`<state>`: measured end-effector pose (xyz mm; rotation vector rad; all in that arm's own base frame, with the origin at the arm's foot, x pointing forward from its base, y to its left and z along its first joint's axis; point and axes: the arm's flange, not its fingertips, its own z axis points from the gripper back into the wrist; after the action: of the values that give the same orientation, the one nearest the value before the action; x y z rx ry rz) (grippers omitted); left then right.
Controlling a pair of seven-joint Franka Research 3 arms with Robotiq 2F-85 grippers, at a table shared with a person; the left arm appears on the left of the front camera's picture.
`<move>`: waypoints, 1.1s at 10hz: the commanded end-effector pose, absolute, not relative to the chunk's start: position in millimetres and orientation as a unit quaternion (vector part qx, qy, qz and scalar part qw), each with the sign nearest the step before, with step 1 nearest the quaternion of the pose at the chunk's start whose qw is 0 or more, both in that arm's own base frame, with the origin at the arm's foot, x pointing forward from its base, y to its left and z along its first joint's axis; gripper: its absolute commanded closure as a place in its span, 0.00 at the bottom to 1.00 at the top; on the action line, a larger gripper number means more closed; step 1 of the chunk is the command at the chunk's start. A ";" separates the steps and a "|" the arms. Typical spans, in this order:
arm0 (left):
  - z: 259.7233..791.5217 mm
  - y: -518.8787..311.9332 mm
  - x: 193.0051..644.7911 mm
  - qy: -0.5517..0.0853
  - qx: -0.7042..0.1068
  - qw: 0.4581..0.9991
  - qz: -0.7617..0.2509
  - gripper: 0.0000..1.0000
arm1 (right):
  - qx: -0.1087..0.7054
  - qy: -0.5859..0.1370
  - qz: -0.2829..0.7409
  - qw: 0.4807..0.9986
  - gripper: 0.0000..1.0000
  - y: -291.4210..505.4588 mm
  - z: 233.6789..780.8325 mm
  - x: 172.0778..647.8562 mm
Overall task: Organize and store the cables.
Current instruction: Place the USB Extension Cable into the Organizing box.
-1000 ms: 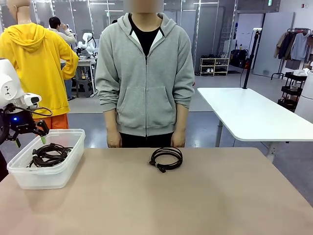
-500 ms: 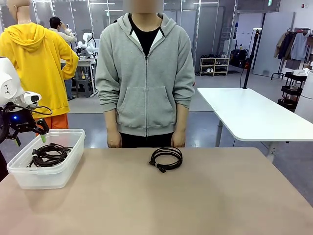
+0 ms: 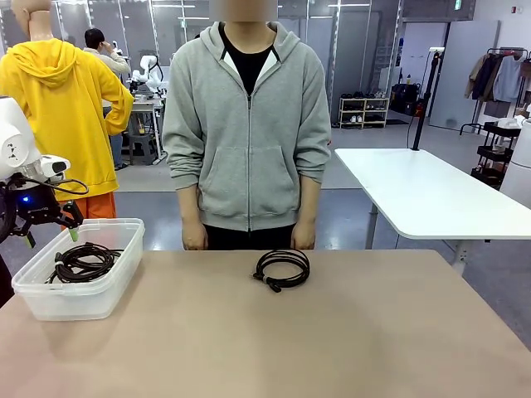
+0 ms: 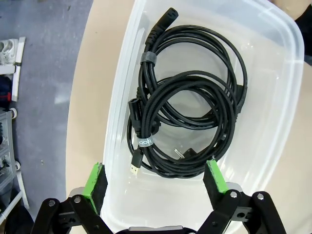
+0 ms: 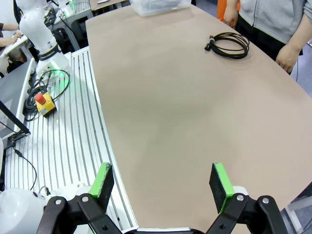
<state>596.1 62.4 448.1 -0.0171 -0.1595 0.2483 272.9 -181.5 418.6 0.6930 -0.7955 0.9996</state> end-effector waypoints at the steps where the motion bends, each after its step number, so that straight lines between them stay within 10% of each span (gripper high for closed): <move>1: 448.1 62.4 596.1 -0.079 -0.009 0.989 0.124 0.00 | 0.317 -0.370 0.460 0.742 0.00 -181.4 418.1 273.2; 11: 506.6 -3.8 406.6 -0.239 -0.064 0.961 -0.125 0.00 | 0.157 -0.373 0.603 0.688 0.00 -130.6 472.3 245.3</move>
<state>414.8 1.3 515.4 -0.0580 -0.3962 -0.1487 281.1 -136.6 492.2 0.3919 -0.8115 1.2744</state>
